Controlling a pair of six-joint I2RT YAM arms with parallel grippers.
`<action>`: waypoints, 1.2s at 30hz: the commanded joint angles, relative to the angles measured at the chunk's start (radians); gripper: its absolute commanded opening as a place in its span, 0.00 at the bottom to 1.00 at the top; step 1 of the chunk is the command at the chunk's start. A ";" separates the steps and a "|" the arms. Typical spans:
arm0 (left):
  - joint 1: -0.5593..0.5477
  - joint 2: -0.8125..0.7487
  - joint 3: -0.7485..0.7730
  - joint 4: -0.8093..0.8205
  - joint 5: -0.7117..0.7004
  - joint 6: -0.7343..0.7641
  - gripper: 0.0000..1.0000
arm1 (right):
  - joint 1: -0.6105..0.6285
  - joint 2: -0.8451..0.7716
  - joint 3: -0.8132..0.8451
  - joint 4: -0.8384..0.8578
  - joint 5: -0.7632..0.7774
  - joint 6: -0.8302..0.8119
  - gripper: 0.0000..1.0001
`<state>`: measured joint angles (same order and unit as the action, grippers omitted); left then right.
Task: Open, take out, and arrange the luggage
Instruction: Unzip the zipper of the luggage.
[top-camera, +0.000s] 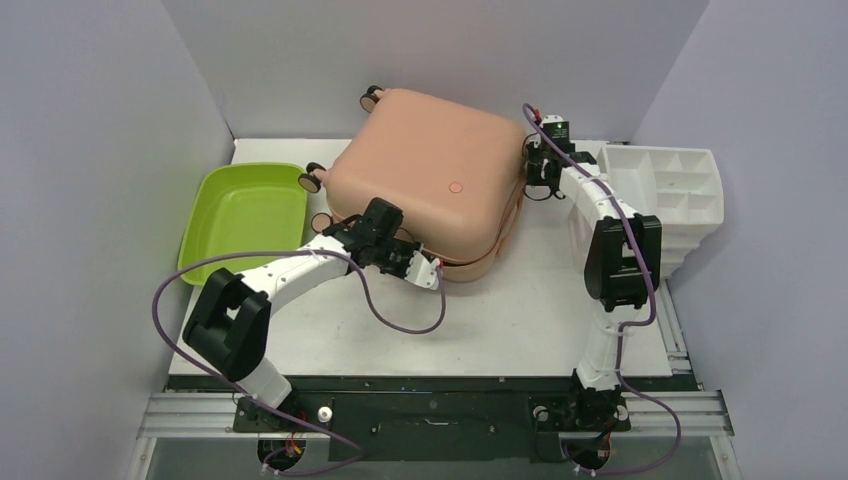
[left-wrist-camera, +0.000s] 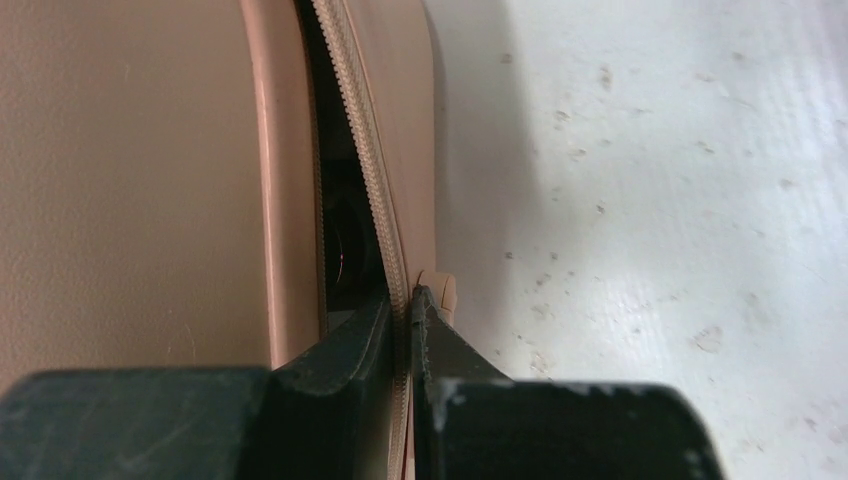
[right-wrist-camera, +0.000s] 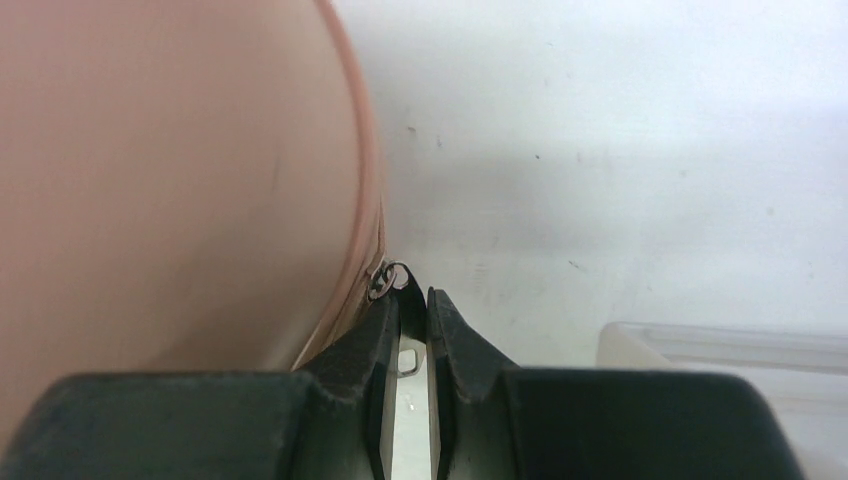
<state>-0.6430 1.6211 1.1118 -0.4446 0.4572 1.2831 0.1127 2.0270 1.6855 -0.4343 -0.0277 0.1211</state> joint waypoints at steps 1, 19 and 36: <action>-0.021 -0.083 -0.089 -0.448 0.081 0.112 0.00 | -0.056 -0.006 0.080 0.144 0.203 -0.021 0.02; 0.108 -0.356 -0.385 -0.214 -0.011 0.187 0.14 | -0.072 0.021 0.045 0.309 -0.090 -0.206 0.04; 0.192 -0.371 -0.313 0.282 -0.027 -0.447 0.96 | -0.098 -0.256 -0.393 0.486 -0.325 -0.220 0.00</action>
<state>-0.4801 1.2728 0.7437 -0.2764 0.5018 1.0435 0.0589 1.8866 1.3285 -0.0231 -0.3504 -0.0788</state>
